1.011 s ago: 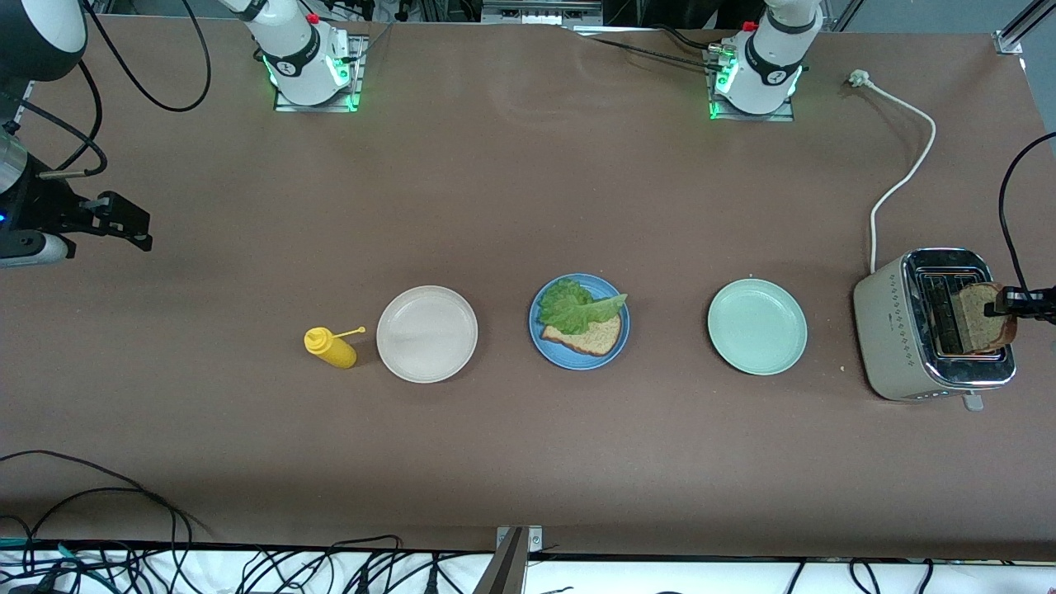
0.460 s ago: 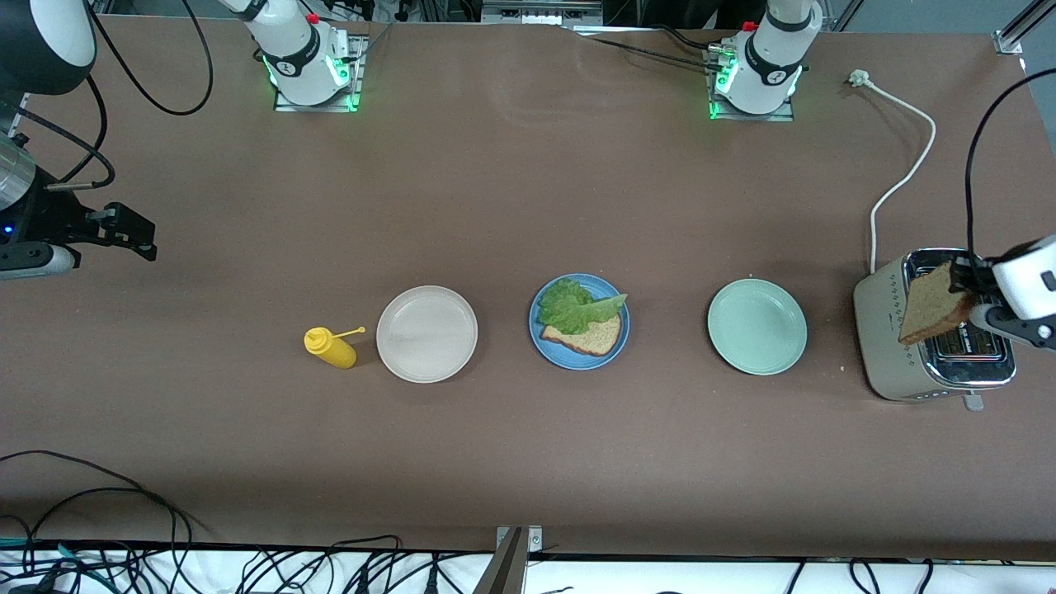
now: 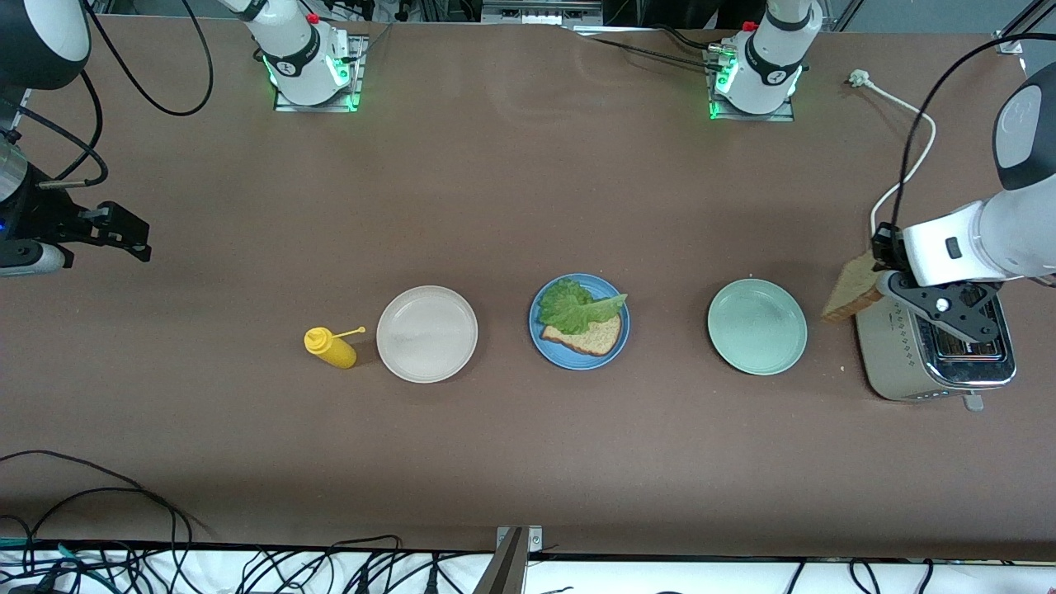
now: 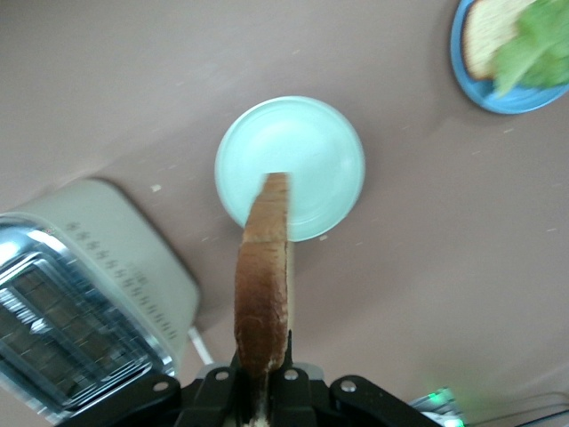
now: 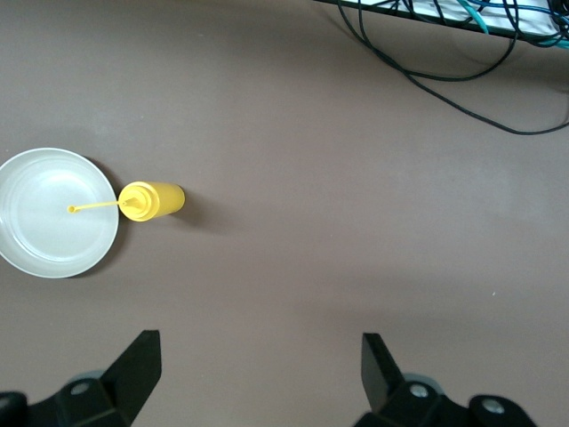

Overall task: Make sandwich in blue plate with both arms
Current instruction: 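Lift the bread slice out and carry it over the blue plate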

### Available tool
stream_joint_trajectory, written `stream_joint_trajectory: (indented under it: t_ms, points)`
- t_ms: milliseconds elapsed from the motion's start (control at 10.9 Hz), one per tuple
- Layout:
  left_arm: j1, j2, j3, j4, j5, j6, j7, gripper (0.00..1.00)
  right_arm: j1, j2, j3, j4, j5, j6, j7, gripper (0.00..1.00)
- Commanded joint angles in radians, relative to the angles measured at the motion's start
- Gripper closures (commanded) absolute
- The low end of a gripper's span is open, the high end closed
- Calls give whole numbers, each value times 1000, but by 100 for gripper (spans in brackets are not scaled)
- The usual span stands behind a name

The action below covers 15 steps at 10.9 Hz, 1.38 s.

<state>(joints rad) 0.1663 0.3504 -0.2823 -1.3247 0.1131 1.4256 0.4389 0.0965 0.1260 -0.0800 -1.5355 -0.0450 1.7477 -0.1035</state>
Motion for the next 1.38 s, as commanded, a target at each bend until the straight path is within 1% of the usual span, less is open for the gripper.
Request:
stream_joint_trajectory:
  t_ms: [0,92,276,368,551,735,827,919,1011,1195,1287]
  points:
    - [4,-11,2,2,-140,-17,-17,100,0,9,2,26,-19,-11,47,0]
    - [4,-11,3,2,-197,-17,-38,100,-1,9,2,26,-16,-11,47,0]
    - [2,2,-1,-4,-384,-20,-52,100,-1,9,2,26,-18,-10,50,0]
    - [2,25,-2,-8,-470,-20,-86,100,-1,9,2,26,-19,-8,50,0]
    - [-19,83,-3,-17,-588,-19,-121,100,-3,9,0,26,-16,-8,50,0]
    - [-40,165,-3,-14,-683,-19,-121,100,-3,9,0,26,-16,-10,50,0]
    - [-36,214,-3,-17,-793,-17,-112,100,-3,7,0,26,-18,-10,48,0]
    - [-27,316,-3,-10,-902,-19,-79,100,-3,7,0,26,-19,-10,48,0]
    - [-42,368,-2,-13,-935,-7,-13,100,-4,4,-1,26,-19,-13,50,0]
    - [-68,485,2,-4,-951,30,38,100,-4,4,-10,28,-18,-8,50,0]
    - [-80,514,0,-4,-951,65,59,100,-4,4,-11,28,-16,-10,48,0]
